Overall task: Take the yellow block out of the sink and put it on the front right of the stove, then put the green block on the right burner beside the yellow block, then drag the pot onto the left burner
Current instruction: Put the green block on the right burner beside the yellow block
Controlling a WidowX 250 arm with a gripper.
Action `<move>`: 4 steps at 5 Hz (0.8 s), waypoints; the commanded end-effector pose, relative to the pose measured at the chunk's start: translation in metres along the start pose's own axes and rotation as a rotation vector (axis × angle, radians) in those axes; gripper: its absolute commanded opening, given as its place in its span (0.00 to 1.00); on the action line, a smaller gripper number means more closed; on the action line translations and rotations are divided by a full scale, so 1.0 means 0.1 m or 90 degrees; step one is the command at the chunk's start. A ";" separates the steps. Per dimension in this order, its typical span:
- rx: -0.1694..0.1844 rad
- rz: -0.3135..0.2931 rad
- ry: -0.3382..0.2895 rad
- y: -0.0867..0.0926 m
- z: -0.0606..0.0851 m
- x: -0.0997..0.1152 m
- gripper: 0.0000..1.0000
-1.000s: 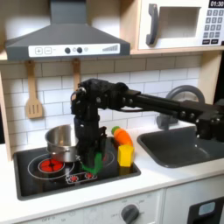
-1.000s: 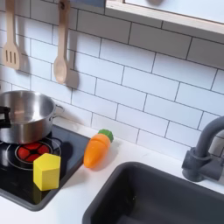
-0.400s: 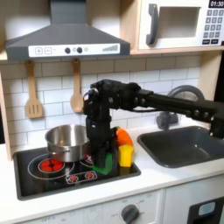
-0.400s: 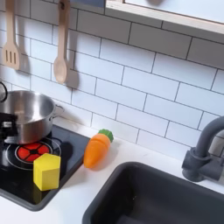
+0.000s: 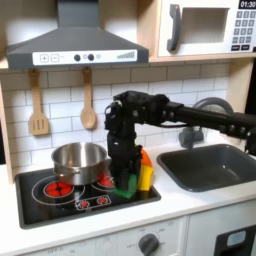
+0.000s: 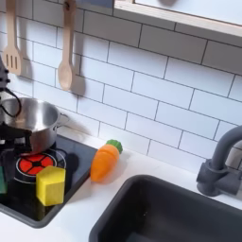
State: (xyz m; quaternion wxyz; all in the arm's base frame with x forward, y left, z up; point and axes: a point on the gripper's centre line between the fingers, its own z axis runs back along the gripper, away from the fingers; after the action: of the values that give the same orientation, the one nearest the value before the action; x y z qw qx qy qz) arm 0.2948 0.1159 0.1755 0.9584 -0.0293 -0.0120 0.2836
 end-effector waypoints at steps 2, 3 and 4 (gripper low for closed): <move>-0.009 0.017 -0.015 -0.14 0.09 0.06 0.00; -0.007 0.026 -0.024 -0.14 0.18 0.10 0.00; -0.010 0.027 -0.032 -0.17 0.26 0.12 0.00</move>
State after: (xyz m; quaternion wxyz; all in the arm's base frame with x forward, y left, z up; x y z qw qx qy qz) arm 0.3138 0.1085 0.2018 0.9519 -0.0287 -0.0361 0.3029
